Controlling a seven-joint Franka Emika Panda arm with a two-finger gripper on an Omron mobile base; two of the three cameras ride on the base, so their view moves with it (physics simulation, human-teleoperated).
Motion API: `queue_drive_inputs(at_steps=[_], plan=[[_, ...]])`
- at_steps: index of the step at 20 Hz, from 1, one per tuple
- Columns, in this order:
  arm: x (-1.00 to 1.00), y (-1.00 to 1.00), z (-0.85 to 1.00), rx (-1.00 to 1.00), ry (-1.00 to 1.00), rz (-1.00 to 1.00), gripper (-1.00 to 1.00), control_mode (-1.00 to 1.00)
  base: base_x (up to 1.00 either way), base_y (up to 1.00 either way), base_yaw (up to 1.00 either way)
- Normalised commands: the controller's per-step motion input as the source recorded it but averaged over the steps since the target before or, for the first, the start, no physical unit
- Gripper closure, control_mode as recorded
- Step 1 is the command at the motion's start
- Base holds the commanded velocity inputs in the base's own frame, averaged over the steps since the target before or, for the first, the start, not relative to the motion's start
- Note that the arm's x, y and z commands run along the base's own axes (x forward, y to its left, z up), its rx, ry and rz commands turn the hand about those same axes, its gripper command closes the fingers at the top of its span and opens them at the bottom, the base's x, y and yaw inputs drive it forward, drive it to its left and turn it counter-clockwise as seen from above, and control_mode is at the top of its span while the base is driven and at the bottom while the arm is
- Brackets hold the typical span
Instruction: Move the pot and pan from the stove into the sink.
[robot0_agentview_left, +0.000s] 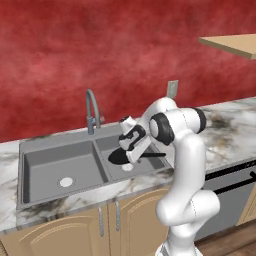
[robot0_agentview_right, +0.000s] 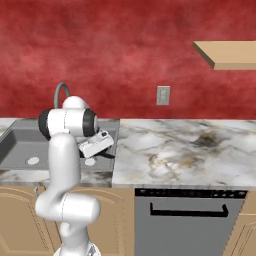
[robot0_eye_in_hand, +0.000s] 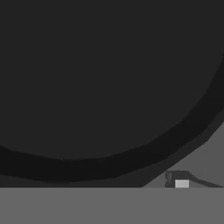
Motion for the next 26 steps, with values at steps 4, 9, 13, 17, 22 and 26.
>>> queue_drive_inputs(at_steps=[4,9,13,17,22,26], plan=[[0.35,0.44,-0.20,0.00,0.00,-0.06,-1.00,-1.00,0.00,0.00,0.00],[0.22,0.34,-0.06,0.00,0.02,-0.06,-1.00,-1.00,0.00,0.00,0.00],[-0.03,-0.15,0.59,0.10,0.03,-0.06,-1.00,-1.00,0.00,0.00,0.00],[-0.15,-0.30,0.95,0.17,0.00,-0.04,-1.00,-1.00,0.00,0.00,0.00],[-0.45,-0.36,0.79,0.18,0.00,-0.01,-1.00,-1.00,0.00,0.00,0.00],[-0.81,-0.47,0.60,0.23,-0.02,0.00,-1.00,-1.00,0.00,0.00,0.00]])
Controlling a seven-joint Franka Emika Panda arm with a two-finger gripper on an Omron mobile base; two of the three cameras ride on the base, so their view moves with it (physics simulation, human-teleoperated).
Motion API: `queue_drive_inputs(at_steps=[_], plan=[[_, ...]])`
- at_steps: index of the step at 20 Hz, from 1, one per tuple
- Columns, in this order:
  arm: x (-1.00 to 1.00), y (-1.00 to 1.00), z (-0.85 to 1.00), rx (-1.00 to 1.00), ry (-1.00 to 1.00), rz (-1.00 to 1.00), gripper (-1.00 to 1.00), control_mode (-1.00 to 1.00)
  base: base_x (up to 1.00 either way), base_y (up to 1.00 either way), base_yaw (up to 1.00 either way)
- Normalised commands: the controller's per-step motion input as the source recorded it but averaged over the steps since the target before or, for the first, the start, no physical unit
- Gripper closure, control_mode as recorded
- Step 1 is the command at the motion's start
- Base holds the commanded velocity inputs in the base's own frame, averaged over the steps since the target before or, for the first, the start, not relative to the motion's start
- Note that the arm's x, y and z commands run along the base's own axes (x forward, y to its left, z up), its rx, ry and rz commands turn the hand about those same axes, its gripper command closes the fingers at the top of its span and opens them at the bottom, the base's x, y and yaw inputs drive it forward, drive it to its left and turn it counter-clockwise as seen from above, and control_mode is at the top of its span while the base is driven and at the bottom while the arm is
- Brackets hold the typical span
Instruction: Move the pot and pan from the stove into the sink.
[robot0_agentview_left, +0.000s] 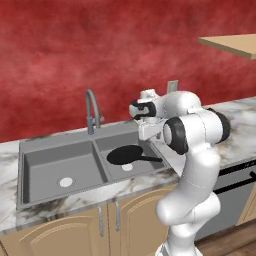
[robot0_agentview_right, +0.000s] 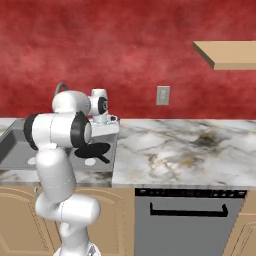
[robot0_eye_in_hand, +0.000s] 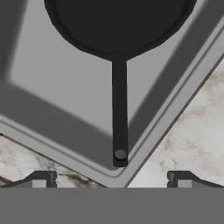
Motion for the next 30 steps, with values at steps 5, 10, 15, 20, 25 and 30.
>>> queue_drive_inputs(at_steps=[5,10,15,20,25,30], plan=[[-0.98,-0.34,0.32,0.29,-0.08,0.02,-1.00,-1.00,0.00,0.00,0.00],[-1.00,-0.15,0.24,0.26,-0.10,0.00,-1.00,-1.00,0.00,0.00,0.00],[-1.00,-0.01,0.26,0.20,-0.07,0.02,-1.00,-1.00,0.00,0.00,0.00],[-0.90,0.01,0.43,0.10,-0.17,0.03,-1.00,-1.00,0.00,0.00,0.00],[-0.74,0.02,0.59,0.05,-0.36,0.00,-1.00,-1.00,0.00,0.00,0.00],[-0.73,0.04,0.32,0.00,-0.49,0.00,-1.00,-1.00,0.00,0.00,0.00]])
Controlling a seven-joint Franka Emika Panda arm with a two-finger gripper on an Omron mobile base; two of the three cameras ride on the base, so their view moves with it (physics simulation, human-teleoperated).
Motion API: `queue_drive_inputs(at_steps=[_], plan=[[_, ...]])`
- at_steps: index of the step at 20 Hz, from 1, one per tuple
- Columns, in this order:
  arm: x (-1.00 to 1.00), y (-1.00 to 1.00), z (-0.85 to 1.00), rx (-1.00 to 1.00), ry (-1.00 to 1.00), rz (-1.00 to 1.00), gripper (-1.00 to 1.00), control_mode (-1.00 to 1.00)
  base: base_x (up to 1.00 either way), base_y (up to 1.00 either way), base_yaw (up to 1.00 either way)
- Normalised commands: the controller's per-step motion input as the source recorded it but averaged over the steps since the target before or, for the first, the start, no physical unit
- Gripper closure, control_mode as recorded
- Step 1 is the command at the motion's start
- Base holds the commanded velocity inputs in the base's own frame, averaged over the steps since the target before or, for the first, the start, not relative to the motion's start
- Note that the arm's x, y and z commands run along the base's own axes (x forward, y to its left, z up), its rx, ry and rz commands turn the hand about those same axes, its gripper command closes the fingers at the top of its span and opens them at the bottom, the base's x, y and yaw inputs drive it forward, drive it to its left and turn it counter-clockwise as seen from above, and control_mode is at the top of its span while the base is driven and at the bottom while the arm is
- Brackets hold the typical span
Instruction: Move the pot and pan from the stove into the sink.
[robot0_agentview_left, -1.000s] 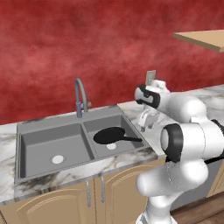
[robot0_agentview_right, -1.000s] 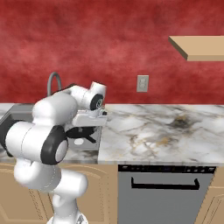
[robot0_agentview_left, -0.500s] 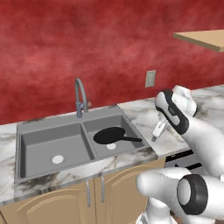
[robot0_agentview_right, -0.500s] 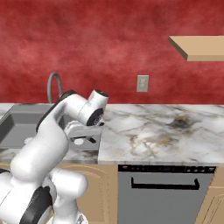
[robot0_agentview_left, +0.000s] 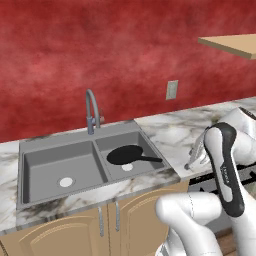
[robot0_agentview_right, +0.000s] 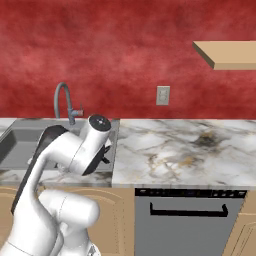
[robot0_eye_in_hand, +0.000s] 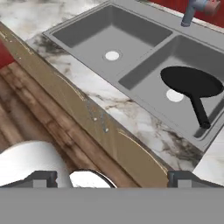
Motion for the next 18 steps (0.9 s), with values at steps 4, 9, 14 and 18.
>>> queue_drive_inputs(at_steps=[4,9,14,18], plan=[[-0.66,0.04,0.17,0.00,-0.50,0.00,-1.00,-1.00,0.00,0.00,0.00],[-0.16,0.02,0.08,0.00,-0.12,-0.01,-1.00,-1.00,0.00,0.00,0.00],[-0.02,-0.02,0.00,0.00,-0.01,0.00,-1.00,-1.00,0.00,0.00,0.00],[-0.10,-0.01,0.00,0.00,-0.02,0.00,-1.00,-1.00,0.00,0.00,0.00]])
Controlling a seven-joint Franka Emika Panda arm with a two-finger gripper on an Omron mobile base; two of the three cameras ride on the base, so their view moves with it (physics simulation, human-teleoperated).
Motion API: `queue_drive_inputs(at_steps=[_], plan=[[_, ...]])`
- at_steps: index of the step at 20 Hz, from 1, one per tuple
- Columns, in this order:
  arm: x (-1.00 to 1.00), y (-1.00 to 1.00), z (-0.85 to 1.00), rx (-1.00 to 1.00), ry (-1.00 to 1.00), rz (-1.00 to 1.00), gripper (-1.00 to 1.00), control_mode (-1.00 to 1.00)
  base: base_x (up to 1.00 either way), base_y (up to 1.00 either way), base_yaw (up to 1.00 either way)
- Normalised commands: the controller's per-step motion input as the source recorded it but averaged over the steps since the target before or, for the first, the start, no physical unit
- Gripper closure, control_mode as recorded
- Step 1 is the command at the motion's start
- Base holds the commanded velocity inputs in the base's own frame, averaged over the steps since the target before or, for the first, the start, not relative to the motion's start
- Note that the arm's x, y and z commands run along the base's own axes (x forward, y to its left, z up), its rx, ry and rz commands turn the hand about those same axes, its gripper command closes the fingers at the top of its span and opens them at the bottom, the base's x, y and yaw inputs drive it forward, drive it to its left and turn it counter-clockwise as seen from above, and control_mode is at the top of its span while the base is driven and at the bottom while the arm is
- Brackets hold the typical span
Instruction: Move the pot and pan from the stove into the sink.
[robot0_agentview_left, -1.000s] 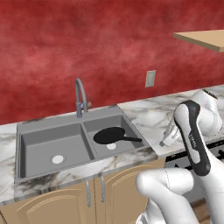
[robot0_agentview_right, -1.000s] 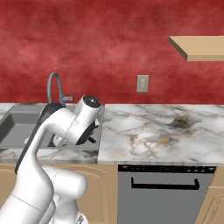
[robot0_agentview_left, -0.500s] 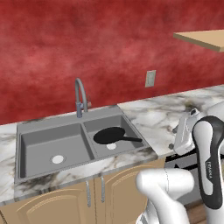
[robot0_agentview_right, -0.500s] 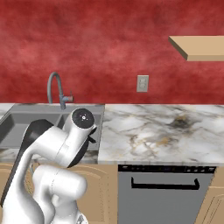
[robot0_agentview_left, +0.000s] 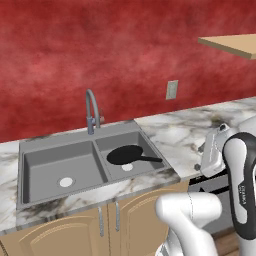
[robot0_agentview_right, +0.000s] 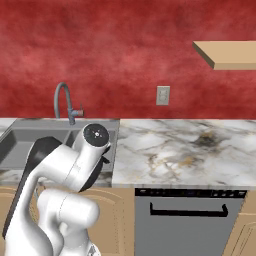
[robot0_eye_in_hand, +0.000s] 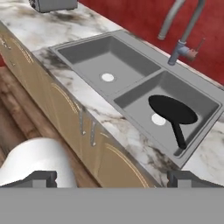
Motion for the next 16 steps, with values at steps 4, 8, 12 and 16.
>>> queue_drive_inputs(at_steps=[4,8,12,16], plan=[[0.00,0.00,0.00,0.00,0.00,0.00,-1.00,1.00,-0.83,-0.24,0.00],[0.00,0.00,0.00,0.00,0.00,0.00,-1.00,1.00,-0.98,-0.32,0.00],[0.00,0.00,0.00,0.00,0.00,0.00,-1.00,1.00,-0.98,-0.36,-0.01],[0.00,0.00,0.00,0.00,0.00,0.00,-1.00,1.00,-0.79,-0.33,-0.04]])
